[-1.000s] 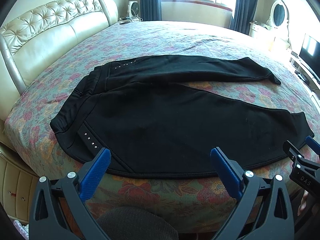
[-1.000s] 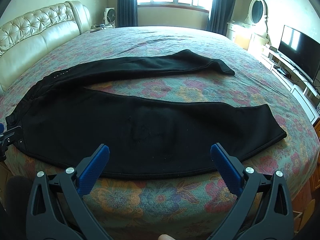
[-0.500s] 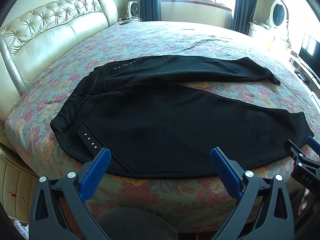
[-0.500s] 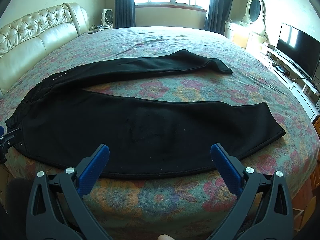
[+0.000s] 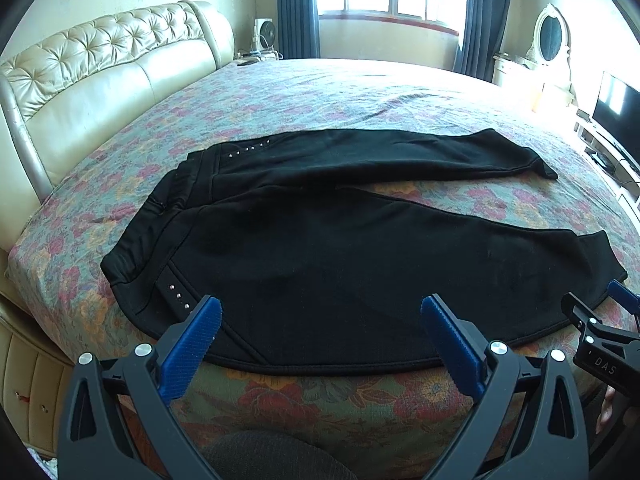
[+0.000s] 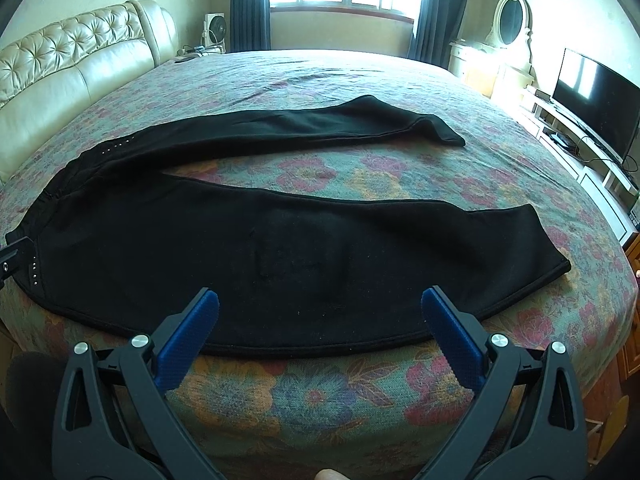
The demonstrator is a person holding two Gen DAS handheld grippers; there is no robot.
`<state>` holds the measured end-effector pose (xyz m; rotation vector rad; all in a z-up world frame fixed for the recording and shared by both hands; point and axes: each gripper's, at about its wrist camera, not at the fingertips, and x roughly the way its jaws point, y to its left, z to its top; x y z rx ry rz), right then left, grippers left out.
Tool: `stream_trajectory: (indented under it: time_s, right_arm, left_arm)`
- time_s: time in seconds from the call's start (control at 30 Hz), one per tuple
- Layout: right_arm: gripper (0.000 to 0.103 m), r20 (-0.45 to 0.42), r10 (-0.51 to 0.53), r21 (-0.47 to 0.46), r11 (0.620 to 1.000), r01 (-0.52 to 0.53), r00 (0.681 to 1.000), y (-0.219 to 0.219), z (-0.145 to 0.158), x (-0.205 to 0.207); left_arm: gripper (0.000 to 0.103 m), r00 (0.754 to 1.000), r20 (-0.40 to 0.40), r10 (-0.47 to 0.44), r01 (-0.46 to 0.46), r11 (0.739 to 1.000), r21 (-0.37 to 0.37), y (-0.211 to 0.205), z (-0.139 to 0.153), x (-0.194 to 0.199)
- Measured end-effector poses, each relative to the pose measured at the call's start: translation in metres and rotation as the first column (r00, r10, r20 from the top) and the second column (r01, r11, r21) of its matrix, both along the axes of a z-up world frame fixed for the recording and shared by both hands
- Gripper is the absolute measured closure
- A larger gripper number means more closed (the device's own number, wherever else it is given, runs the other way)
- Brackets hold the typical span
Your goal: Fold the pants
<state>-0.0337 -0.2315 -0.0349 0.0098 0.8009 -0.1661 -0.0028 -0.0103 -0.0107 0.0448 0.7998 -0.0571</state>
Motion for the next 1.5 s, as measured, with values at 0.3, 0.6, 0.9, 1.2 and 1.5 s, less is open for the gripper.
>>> stream_trajectory:
  time_s: [0.3, 0.6, 0.9, 1.2, 1.5]
  right_arm:
    - [0.002, 0.061, 0.043, -0.064, 0.997, -0.039, 0.997, 0.008, 0.020, 0.019]
    - [0.002, 0.095, 0.090, -0.084, 0.993, -0.082, 0.991, 0.017, 0.030, 0.048]
    - [0.002, 0.028, 0.158, -0.101, 0.983, -0.155, 0.987, 0.044, 0.001, 0.072]
    - [0.002, -0.037, 0.205, -0.091, 0.974, -0.207, 0.978, 0.060, -0.022, 0.086]
    - [0.002, -0.045, 0.238, -0.062, 0.969, -0.241, 0.970, 0.070, -0.026, 0.099]
  left_arm:
    - [0.004, 0.990, 0.049, -0.134, 0.137, 0.987, -0.080, 0.019, 0.009, 0.044]
    - [0.004, 0.973, -0.023, -0.231, 0.230, 0.972, -0.048, 0.086, 0.015, 0.156]
    - [0.096, 0.978, -0.175, -0.117, 0.103, 0.991, -0.088, 0.183, -0.025, 0.282]
    - [0.052, 0.951, -0.231, -0.207, 0.107, 0.918, -0.381, 0.225, -0.055, 0.343]
    - [0.030, 0.934, -0.331, -0.138, -0.018, 0.903, -0.429, 0.264, -0.087, 0.378]
